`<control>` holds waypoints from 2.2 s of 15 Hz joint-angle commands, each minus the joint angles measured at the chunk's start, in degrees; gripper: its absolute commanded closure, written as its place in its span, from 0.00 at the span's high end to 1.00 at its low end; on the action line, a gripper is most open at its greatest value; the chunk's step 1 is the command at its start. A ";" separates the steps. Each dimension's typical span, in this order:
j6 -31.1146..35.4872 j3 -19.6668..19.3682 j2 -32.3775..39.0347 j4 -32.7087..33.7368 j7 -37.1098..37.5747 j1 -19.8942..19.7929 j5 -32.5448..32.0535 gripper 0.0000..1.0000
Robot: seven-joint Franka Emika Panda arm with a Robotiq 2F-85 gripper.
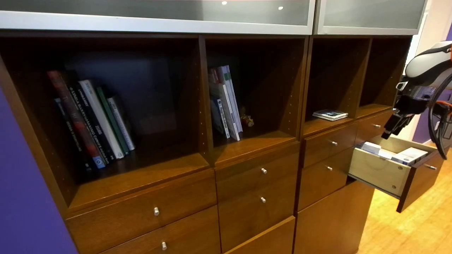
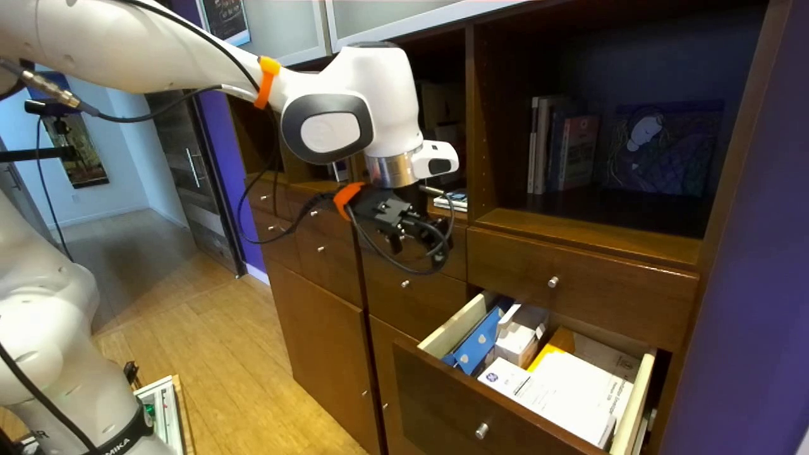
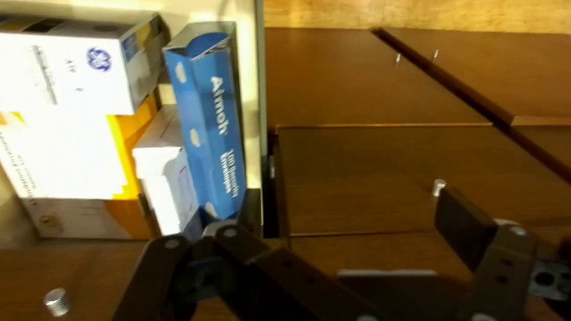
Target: Open the topmost drawer on the right
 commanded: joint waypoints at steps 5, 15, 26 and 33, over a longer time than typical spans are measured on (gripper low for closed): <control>6.79 0.61 10.92 11.77 3.26 -6.16 -3.52 1.00; 10.62 4.44 23.63 22.70 1.16 -11.91 -0.18 1.00; 6.45 9.52 30.82 32.08 -0.84 -17.83 3.62 0.59; 3.36 11.69 32.80 35.62 -4.11 -20.25 5.37 0.28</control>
